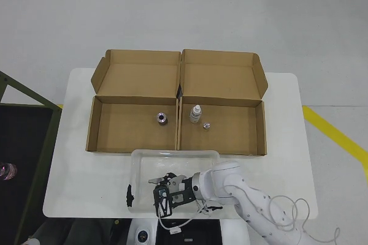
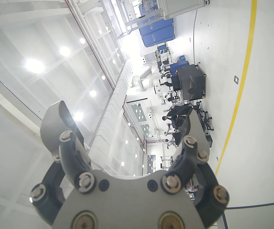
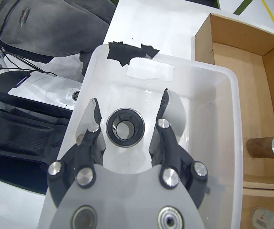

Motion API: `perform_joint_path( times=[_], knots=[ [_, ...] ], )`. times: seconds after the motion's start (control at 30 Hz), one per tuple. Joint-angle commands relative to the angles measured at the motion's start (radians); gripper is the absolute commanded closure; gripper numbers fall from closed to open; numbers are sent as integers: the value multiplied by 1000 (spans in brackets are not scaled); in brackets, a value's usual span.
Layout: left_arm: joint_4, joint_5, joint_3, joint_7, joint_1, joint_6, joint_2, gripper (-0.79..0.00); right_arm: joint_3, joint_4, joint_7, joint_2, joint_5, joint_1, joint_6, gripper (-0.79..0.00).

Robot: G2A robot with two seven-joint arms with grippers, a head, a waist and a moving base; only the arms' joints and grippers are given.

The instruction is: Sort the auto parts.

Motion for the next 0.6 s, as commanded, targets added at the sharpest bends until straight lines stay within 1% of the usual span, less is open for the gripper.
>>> perform_joint_path(
  times=[0.0, 0.03, 0.3, 0.57],
  knots=[
    [0, 0, 0, 0, 0, 0, 0, -785, -5, 9, -1, 1, -8, 3, 4, -468],
    [0, 0, 0, 0, 0, 0, 0, -785, -8, 13, -4, 1, -12, 6, 6, -459],
    [0, 0, 0, 0, 0, 0, 0, -785, -26, 50, -11, 3, -40, 20, 25, -456],
    [0, 0, 0, 0, 0, 0, 0, -785, -41, 80, -18, 5, -57, 32, 33, -468]
  ],
)
